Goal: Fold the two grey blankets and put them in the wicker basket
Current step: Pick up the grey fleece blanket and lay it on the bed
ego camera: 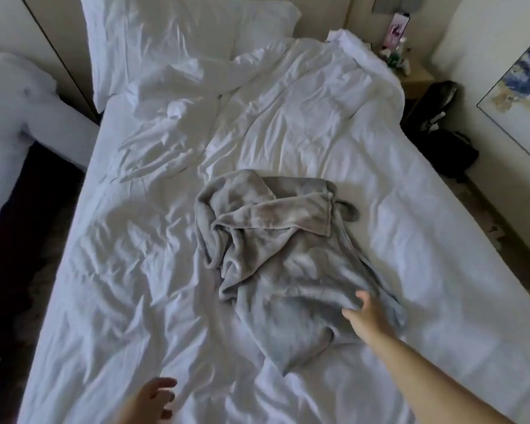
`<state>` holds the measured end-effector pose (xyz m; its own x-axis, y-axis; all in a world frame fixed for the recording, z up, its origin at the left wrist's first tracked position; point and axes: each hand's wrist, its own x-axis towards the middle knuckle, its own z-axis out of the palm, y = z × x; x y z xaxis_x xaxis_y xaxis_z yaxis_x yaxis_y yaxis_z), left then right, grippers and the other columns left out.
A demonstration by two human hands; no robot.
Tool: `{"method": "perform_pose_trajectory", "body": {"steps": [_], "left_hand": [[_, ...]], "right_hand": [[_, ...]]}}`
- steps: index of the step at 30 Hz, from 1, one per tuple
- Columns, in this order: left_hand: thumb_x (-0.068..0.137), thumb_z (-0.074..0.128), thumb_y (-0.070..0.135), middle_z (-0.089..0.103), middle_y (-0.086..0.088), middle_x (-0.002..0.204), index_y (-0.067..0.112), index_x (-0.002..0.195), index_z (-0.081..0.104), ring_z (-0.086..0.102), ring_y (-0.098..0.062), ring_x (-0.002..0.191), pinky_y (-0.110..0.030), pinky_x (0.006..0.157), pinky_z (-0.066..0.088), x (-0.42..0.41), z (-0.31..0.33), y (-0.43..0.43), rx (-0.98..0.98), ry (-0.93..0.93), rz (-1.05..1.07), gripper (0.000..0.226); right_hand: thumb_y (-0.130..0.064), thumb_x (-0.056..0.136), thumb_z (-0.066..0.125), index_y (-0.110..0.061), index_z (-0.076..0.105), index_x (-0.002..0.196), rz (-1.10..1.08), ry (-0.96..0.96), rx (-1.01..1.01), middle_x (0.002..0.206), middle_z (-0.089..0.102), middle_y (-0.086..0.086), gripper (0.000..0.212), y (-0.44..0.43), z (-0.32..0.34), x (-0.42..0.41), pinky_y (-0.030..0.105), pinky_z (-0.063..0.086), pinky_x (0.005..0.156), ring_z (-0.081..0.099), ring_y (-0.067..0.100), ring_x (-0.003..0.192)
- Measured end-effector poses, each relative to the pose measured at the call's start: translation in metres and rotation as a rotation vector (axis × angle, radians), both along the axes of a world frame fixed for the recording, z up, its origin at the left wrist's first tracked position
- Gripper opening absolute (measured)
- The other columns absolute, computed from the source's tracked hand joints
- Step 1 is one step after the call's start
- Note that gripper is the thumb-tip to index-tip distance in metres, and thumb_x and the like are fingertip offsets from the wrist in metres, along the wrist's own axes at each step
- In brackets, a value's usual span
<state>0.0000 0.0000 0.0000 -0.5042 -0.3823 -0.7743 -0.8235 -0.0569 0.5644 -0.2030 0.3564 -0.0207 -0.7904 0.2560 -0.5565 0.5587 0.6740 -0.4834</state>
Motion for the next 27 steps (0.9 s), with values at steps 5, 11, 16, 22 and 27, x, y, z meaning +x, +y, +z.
{"method": "perform_pose_trajectory", "body": {"steps": [5,11,16,22,27], "left_hand": [[0.094,0.049,-0.003,0.061,-0.011,0.103,0.010,0.116,0.058,0.060,-0.020,0.073,-0.029,0.063,0.046,-0.089,-0.050,0.032,-0.018,0.138,-0.087,0.027],[0.087,0.056,0.002,0.050,-0.007,0.128,0.029,0.125,0.050,0.058,-0.009,0.084,-0.016,0.072,0.047,-0.160,-0.095,0.067,-0.261,0.344,-0.147,0.047],[0.080,0.059,0.010,0.027,-0.004,0.153,0.031,0.147,0.026,0.042,-0.026,0.131,-0.031,0.103,0.040,-0.213,-0.099,0.066,-0.613,0.423,-0.366,0.078],[0.092,0.049,0.019,0.047,-0.016,0.140,0.009,0.142,0.035,0.052,-0.032,0.120,-0.033,0.102,0.037,-0.186,-0.116,0.084,-0.574,-0.035,-1.354,0.054],[0.095,0.042,0.017,0.057,-0.010,0.124,0.010,0.128,0.049,0.055,-0.027,0.115,-0.034,0.101,0.042,-0.125,-0.129,0.083,-0.377,-0.122,-1.437,0.034]], "right_hand": [[-0.035,0.086,0.068,-0.025,-0.004,0.154,0.100,-0.051,-0.114,0.149,0.040,-0.001,0.099,-0.028,-0.058,-0.024,0.040,0.035,0.110,0.042,0.025,0.134],[-0.026,0.097,0.046,-0.033,0.026,0.150,0.357,-0.153,-0.118,0.137,0.055,0.006,0.057,-0.062,-0.127,0.042,0.024,0.038,0.096,0.051,0.027,0.124],[-0.030,0.090,0.048,-0.030,0.048,0.135,0.613,-0.137,0.022,0.118,0.066,0.003,0.046,-0.061,-0.118,0.084,0.027,0.043,0.081,0.058,0.026,0.110],[-0.023,0.089,0.047,-0.017,0.054,0.117,0.668,-0.293,0.075,0.110,0.065,0.011,0.029,-0.039,-0.091,0.102,0.033,0.045,0.080,0.059,0.033,0.105],[-0.001,0.076,0.054,-0.009,0.058,0.095,0.186,0.097,0.132,0.112,0.057,0.015,0.021,-0.066,-0.068,0.046,0.037,0.041,0.090,0.054,0.037,0.107]]}}
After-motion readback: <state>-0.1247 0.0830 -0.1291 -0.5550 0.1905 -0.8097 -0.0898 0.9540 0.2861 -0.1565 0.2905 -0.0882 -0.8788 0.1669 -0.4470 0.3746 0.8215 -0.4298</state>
